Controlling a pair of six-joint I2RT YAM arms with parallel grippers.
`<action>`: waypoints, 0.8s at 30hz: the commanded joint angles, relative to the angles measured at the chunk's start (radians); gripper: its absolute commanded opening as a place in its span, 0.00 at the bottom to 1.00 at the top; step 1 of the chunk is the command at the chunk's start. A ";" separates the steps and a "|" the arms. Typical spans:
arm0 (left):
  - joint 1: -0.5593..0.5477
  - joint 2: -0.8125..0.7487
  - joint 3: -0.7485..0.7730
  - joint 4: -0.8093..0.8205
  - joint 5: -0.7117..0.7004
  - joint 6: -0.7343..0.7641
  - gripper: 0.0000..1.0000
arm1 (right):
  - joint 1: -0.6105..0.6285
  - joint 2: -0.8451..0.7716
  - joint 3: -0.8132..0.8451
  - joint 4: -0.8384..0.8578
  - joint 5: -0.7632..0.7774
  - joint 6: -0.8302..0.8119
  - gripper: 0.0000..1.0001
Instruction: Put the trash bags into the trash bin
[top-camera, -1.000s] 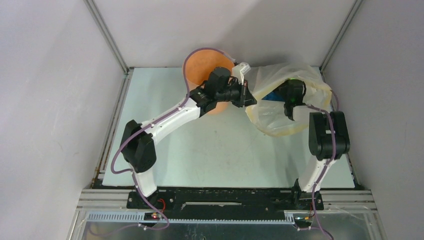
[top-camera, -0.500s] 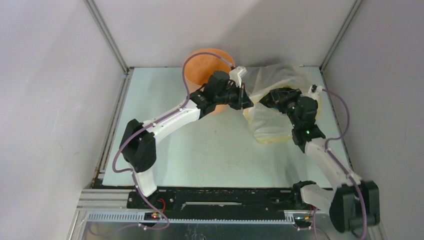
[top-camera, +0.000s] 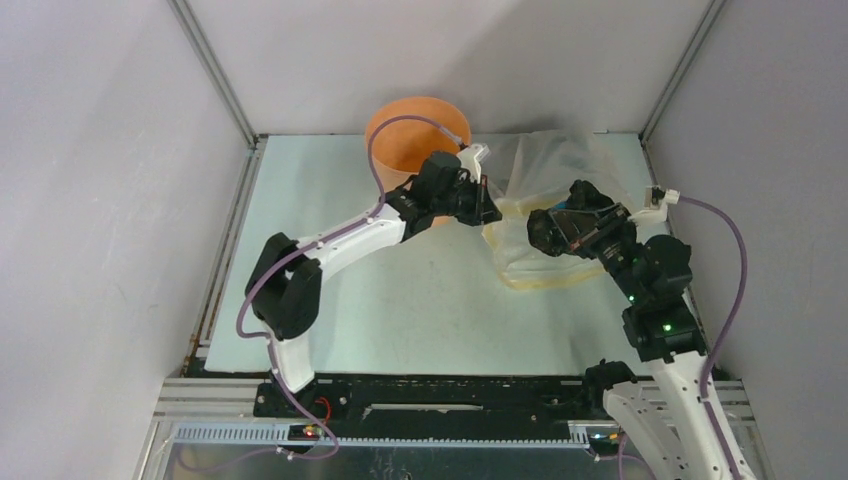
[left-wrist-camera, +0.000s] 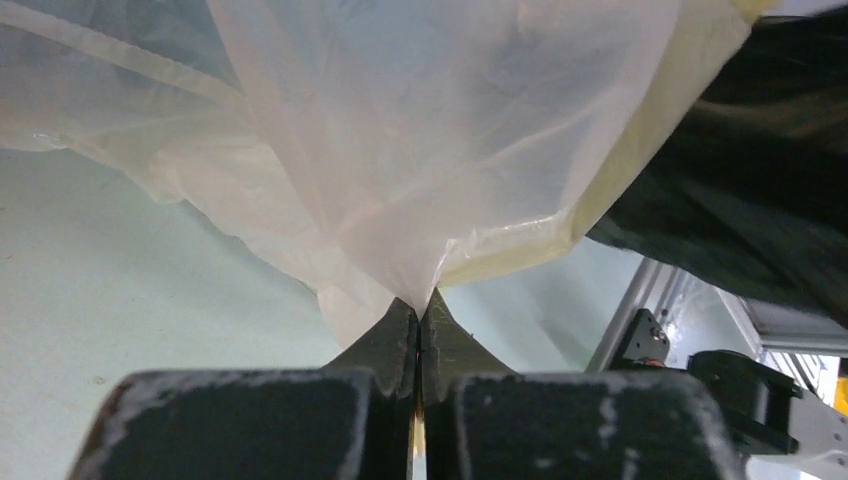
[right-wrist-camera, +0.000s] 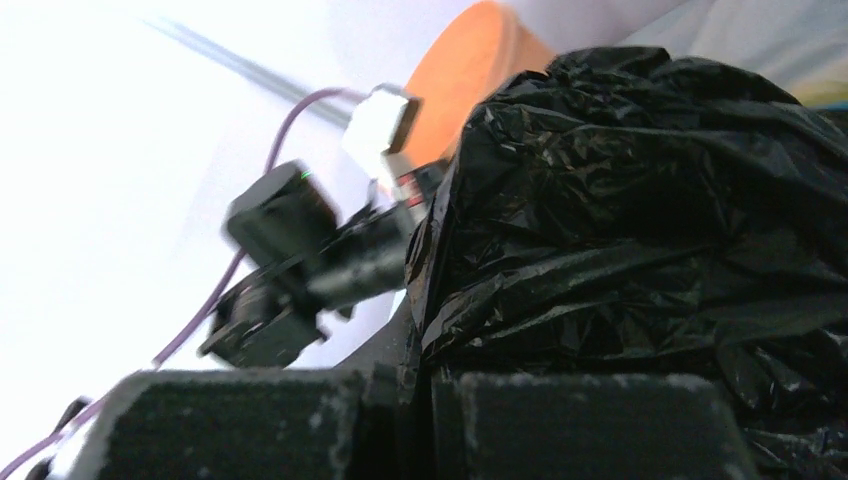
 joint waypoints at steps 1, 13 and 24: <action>0.005 0.071 0.030 0.031 -0.021 -0.002 0.00 | 0.035 -0.005 0.182 -0.182 -0.188 -0.093 0.00; 0.000 0.106 0.040 0.041 -0.013 0.015 0.19 | 0.230 0.083 0.428 -0.309 -0.364 -0.190 0.00; 0.000 -0.367 -0.302 0.033 -0.098 0.071 0.72 | 0.573 0.207 0.438 -0.381 -0.248 -0.376 0.06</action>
